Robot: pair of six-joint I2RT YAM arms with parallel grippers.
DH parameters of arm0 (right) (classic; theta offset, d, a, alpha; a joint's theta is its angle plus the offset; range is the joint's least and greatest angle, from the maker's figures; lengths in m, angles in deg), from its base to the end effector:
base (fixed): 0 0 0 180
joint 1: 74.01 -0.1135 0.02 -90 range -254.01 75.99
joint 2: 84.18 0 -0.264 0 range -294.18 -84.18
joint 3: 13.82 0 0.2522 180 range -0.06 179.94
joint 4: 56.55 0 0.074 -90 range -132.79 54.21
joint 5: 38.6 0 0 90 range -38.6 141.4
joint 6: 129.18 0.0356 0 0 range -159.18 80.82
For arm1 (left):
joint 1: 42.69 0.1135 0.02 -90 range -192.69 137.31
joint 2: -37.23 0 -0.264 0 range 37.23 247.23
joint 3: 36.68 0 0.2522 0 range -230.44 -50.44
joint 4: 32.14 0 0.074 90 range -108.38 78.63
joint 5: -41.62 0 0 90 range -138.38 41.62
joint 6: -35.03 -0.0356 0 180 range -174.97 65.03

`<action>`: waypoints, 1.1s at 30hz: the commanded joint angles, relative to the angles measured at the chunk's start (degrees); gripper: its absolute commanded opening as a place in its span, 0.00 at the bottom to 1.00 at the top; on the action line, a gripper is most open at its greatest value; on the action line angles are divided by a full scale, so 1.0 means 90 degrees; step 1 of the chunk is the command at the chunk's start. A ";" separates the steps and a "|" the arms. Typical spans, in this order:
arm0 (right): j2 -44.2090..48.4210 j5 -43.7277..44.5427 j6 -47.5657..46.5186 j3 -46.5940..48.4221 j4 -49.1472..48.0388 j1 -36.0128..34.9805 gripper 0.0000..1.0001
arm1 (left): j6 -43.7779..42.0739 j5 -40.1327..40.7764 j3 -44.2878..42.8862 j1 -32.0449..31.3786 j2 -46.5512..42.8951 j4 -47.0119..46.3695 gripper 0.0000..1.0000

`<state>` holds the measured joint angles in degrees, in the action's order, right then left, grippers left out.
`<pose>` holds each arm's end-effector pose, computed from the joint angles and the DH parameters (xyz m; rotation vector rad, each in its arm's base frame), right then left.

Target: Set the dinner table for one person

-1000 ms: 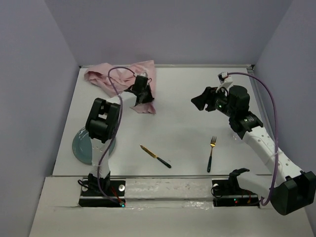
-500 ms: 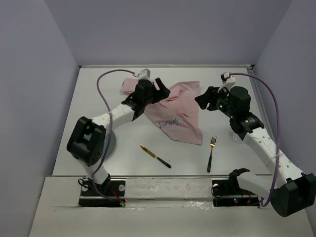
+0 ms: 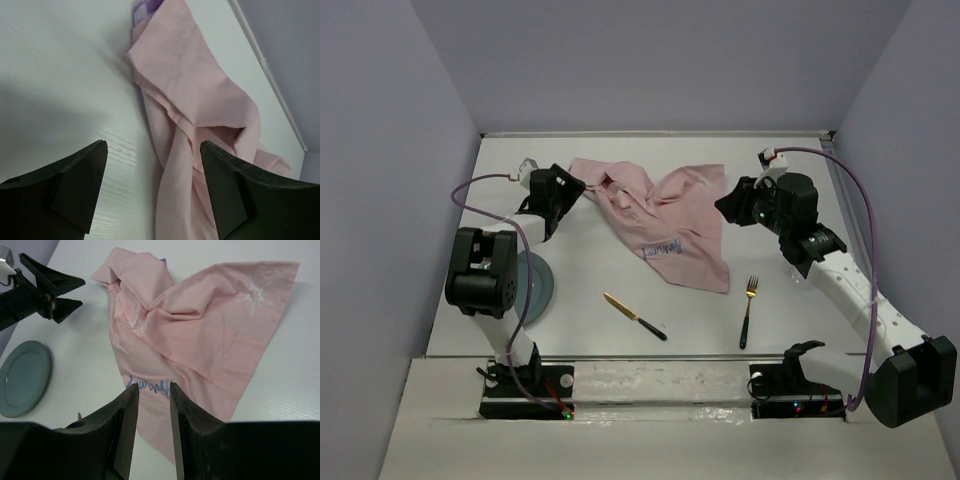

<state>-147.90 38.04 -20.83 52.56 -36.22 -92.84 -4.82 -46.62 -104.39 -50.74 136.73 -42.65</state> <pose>0.2421 0.0912 0.3289 -0.1722 1.9171 0.6598 0.3765 -0.0521 0.2012 -0.7368 1.8560 -0.6371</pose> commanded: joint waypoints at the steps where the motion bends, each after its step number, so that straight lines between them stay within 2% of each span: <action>1: 0.0010 -0.0243 -0.0056 0.0227 -0.0105 -0.0037 0.37 | 0.0355 -0.0371 -0.0351 0.0259 0.0368 -0.0633 0.84; 5: 0.0030 -0.0253 -0.0047 0.0218 -0.0095 -0.0037 0.37 | 0.0511 -0.0469 -0.0635 0.0416 0.0993 -0.0633 0.82; 14: -0.0126 -0.0429 0.0002 0.0237 -0.0144 -0.0095 0.37 | 0.0639 -0.0294 -0.0997 0.0465 0.1424 -0.1062 0.75; 23: -0.0263 -0.0439 -0.0008 0.0257 -0.0154 -0.0154 0.37 | 0.0902 -0.0342 -0.1524 0.0485 0.2058 -0.1219 0.64; 27: -0.0273 -0.0439 -0.0017 0.0257 -0.0154 -0.0154 0.37 | 0.0990 -0.0332 -0.1612 0.0495 0.2186 -0.1258 0.54; 31: -0.0331 -0.0429 -0.0017 0.0257 -0.0154 -0.0154 0.37 | 0.0990 -0.0283 -0.1642 0.0495 0.2196 -0.1395 0.36; 33: -0.0390 -0.0429 -0.0017 0.0266 -0.0173 -0.0154 0.37 | 0.0961 -0.0264 -0.1671 0.0504 0.2186 -0.1414 0.33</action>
<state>-150.66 34.82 -20.79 52.60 -35.92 -93.64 3.79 -50.20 -116.85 -46.70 157.34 -51.63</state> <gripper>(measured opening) 0.370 0.365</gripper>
